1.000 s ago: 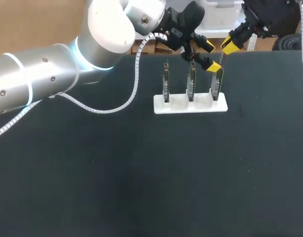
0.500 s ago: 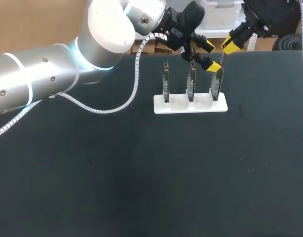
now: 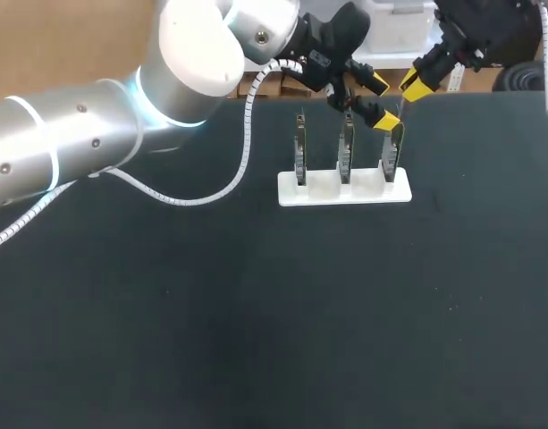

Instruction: Pick up the optical module with the left hand, and insert it into the network port with the right hand.

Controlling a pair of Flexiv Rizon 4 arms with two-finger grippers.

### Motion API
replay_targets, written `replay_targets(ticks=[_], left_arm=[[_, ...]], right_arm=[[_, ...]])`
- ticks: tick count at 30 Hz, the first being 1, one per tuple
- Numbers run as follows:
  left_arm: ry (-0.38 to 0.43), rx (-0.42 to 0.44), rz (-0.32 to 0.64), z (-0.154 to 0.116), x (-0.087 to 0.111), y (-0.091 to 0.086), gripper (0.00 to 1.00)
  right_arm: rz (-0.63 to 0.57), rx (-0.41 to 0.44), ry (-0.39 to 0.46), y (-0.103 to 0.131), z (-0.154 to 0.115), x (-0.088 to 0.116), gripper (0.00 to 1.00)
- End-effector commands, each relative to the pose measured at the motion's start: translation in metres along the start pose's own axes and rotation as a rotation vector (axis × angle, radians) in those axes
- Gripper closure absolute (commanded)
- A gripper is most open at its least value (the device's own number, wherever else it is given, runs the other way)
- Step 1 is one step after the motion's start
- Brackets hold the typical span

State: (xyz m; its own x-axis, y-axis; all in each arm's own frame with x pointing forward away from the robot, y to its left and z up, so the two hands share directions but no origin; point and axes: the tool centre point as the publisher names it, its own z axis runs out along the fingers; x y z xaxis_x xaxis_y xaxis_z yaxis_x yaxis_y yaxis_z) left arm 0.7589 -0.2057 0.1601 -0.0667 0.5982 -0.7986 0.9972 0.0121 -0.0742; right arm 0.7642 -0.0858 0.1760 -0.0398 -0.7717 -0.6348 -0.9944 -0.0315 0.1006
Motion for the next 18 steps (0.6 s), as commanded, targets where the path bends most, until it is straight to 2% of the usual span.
replay_targets(ticks=[1, 18], left_arm=[[0.004, 0.004, 0.0, 0.0005, -0.0008, 0.002, 0.0], [0.004, 0.004, 0.0, 0.0005, -0.0008, 0.002, 0.0]], right_arm=[[-0.001, -0.003, 0.0, -0.0024, 0.0003, 0.0, 1.0], [-0.014, -0.004, 0.012, -0.0089, 0.0028, -0.0022, 1.0]])
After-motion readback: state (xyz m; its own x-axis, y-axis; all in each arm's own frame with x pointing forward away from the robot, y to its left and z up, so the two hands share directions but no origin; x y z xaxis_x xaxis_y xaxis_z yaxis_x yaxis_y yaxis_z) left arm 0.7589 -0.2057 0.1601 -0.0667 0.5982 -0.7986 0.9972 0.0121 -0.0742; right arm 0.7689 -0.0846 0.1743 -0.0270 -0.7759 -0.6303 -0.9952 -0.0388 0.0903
